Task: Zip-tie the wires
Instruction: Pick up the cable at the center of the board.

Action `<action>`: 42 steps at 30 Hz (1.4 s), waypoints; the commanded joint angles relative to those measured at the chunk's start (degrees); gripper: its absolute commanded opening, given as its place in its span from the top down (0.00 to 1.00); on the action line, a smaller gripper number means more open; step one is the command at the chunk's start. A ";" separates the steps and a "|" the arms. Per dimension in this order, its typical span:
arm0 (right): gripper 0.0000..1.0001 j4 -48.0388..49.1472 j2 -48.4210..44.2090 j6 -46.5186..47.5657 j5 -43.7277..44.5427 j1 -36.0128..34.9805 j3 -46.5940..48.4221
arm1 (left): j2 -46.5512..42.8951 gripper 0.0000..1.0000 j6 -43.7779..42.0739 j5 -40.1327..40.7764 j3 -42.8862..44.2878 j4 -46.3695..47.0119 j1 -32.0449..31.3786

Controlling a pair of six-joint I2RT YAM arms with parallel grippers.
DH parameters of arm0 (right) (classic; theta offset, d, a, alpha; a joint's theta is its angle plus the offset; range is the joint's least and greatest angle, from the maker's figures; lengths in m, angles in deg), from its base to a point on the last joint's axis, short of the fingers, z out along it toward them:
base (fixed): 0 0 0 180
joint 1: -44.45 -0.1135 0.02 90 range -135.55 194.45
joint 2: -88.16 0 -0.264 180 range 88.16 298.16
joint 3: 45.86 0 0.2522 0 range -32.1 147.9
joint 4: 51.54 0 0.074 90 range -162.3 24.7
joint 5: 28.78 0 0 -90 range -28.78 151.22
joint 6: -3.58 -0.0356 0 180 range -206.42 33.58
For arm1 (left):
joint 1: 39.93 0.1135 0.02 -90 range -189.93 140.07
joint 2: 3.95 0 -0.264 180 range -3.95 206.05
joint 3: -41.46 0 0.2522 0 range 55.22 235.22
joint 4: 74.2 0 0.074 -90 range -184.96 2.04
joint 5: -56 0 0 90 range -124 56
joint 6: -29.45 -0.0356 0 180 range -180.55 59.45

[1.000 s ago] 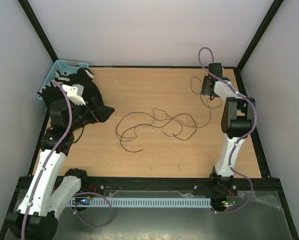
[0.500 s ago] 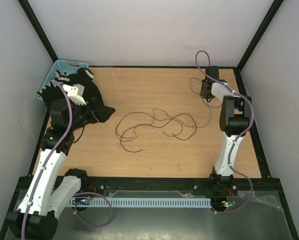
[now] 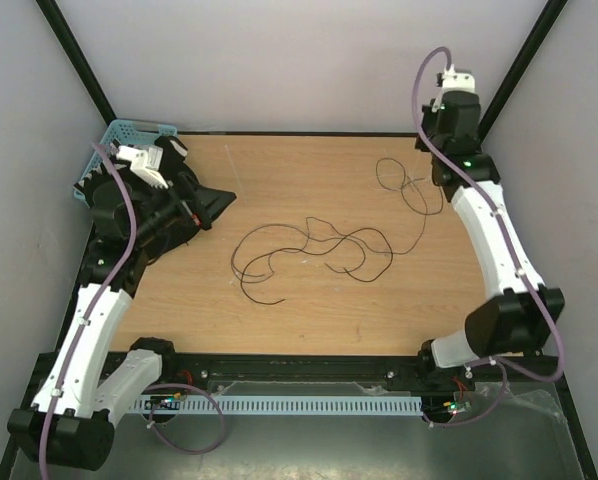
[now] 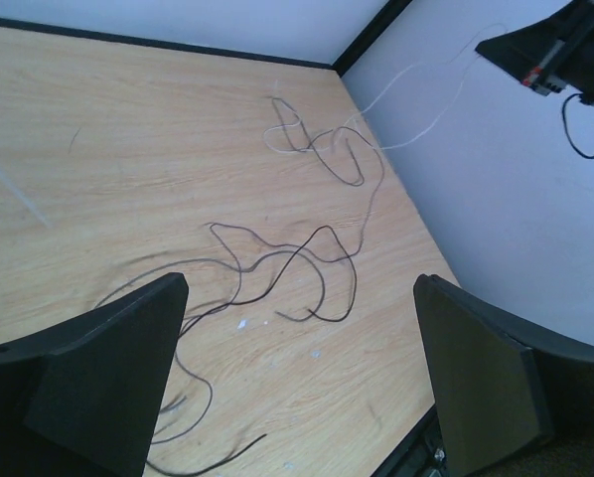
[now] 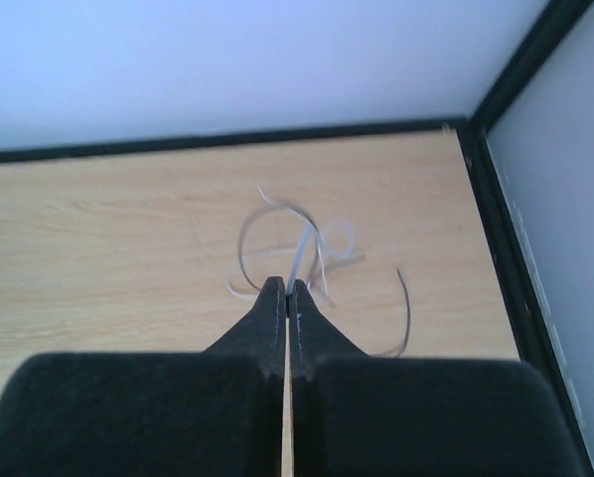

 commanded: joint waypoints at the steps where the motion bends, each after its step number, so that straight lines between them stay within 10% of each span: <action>1: 1.00 1.55 -5.31 1.26 -10.48 0.26 2.99 | 3.36 0.01 1.79 -3.25 3.35 6.48 -1.11; 7: 1.00 13.17 -10.06 -0.40 -29.44 0.24 5.63 | 9.65 0.01 1.18 -5.44 7.03 9.71 -4.71; 42: 1.00 26.47 -13.98 -13.76 -50.73 0.30 34.24 | 25.61 0.01 -6.28 -2.69 7.74 22.19 -23.76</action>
